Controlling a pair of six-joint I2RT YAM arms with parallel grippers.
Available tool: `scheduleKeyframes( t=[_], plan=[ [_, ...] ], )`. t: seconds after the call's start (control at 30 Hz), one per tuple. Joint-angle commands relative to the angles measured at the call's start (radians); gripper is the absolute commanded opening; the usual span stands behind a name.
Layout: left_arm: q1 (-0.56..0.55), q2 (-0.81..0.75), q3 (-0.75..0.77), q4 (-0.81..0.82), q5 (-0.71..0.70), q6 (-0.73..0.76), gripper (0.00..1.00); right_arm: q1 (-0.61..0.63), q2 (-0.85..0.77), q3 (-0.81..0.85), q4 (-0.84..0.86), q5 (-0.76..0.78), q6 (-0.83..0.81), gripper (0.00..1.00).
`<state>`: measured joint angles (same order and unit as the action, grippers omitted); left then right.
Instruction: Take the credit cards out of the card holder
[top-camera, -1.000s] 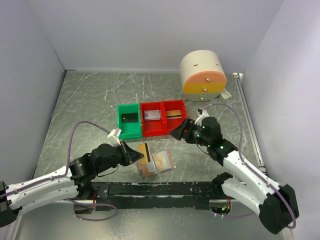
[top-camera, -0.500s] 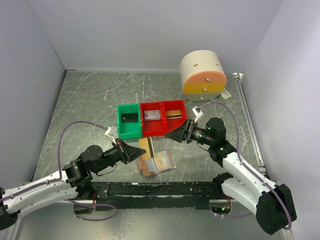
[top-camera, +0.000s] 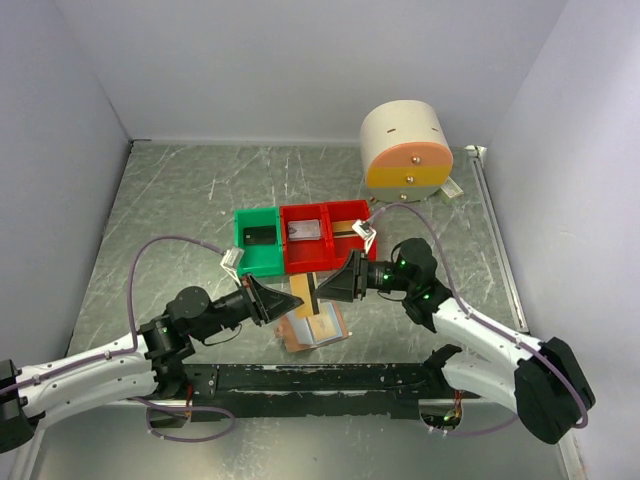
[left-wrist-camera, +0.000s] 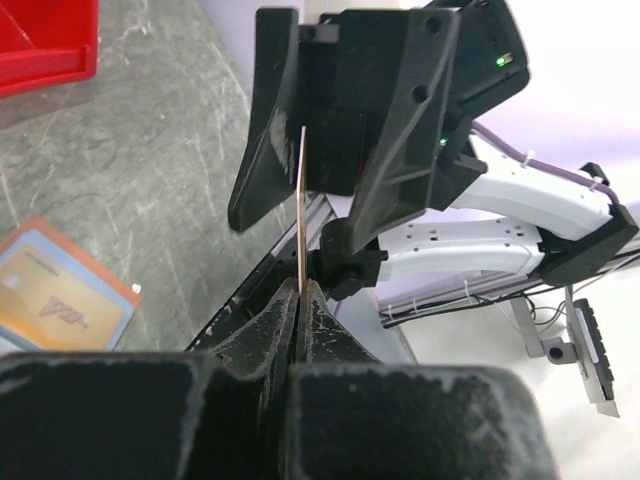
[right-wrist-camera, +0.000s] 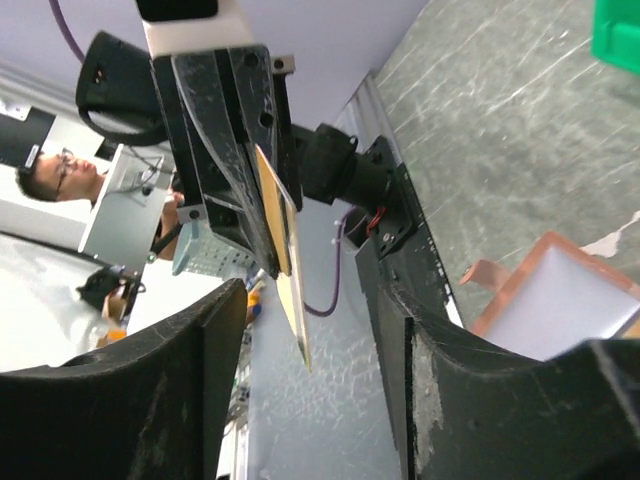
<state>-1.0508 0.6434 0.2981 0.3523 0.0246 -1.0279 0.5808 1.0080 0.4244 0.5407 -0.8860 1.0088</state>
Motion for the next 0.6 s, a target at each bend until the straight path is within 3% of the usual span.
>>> scheduleKeyframes(
  t=[0.0, 0.27, 0.57],
  plan=[
    [-0.002, -0.023, -0.002, 0.070, 0.025, -0.005, 0.07, 0.040, 0.031, 0.017, 0.078, -0.019, 0.018, 0.53],
    [-0.002, -0.077, 0.004, -0.004, 0.015, -0.003, 0.07, 0.045, 0.086, 0.018, 0.242, -0.073, 0.110, 0.39],
    [-0.002, -0.057, 0.006, 0.014, 0.021, -0.001, 0.07, 0.057, 0.118, 0.049, 0.240, -0.081, 0.108, 0.30]
  ],
)
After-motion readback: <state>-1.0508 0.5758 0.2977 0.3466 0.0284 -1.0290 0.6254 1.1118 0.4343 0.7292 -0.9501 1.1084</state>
